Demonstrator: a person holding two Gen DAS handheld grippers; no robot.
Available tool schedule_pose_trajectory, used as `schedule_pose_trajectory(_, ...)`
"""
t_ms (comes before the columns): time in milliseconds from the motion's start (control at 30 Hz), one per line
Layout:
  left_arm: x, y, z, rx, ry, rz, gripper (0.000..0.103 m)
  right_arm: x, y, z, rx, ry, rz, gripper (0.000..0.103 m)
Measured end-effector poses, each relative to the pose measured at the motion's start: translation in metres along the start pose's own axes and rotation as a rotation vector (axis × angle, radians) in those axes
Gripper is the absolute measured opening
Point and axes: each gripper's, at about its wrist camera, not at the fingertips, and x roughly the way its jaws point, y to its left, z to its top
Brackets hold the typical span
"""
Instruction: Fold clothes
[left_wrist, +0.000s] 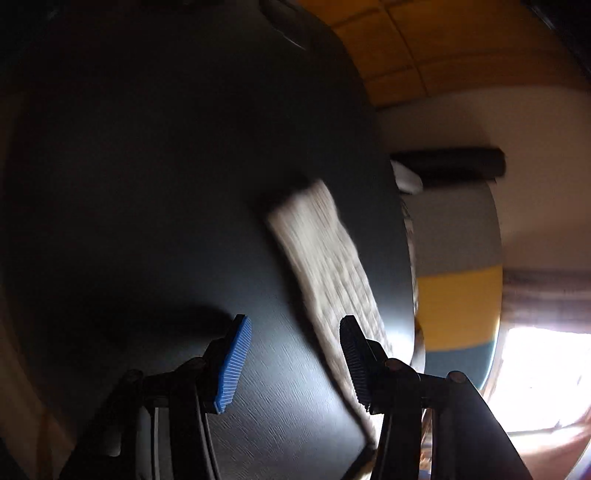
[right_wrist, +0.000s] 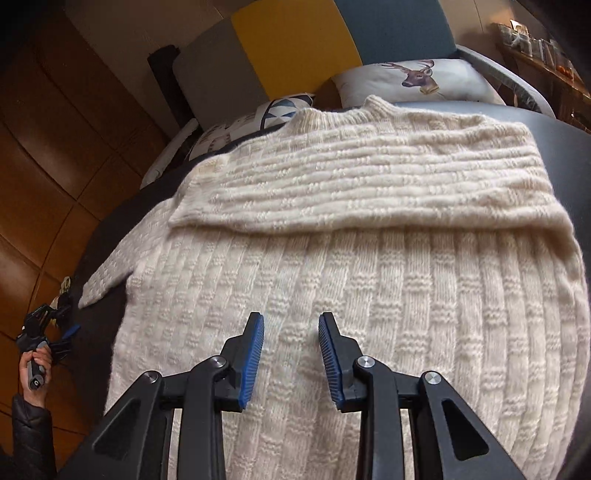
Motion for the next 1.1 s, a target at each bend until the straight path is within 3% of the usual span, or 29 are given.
schedule_pose_trajectory(133, 0.008, -0.002, 0.021, -0.01, 0.003, 0.007, 0.05, 0.013, 0.015, 0.024, -0.04, 0.006, -0.038, 0.031)
schedule_pose_trajectory(400, 0.033, -0.027, 0.031, 0.013, -0.007, 0.042, 0.049, 0.043, 0.056, 0.097, -0.182, -0.001, -0.122, 0.031)
schedule_pose_trajectory(467, 0.039, -0.032, 0.032, 0.026, -0.012, 0.063, 0.038, 0.055, 0.058, 0.102, -0.195, 0.012, -0.14, 0.031)
schedule_pose_trajectory(533, 0.042, -0.032, 0.033, 0.027, -0.017, 0.093, 0.018, 0.068, 0.058, 0.106, -0.205, 0.028, -0.157, 0.031)
schedule_pose_trajectory(567, 0.043, -0.032, 0.034, 0.026, -0.019, 0.106, 0.015, 0.075, 0.059, 0.108, -0.21, 0.036, -0.165, 0.031)
schedule_pose_trajectory(600, 0.045, -0.039, 0.028, 0.039, -0.012, 0.098, 0.01, 0.081, 0.059, 0.11, -0.215, 0.044, -0.174, 0.031)
schedule_pose_trajectory(733, 0.055, -0.076, -0.001, 0.118, 0.033, 0.03, 0.009, 0.107, 0.06, 0.118, -0.235, 0.076, -0.208, 0.031)
schedule_pose_trajectory(1100, 0.081, -0.178, -0.083, 0.332, 0.157, -0.158, 0.009, 0.104, 0.054, 0.113, -0.221, 0.042, -0.178, 0.032)
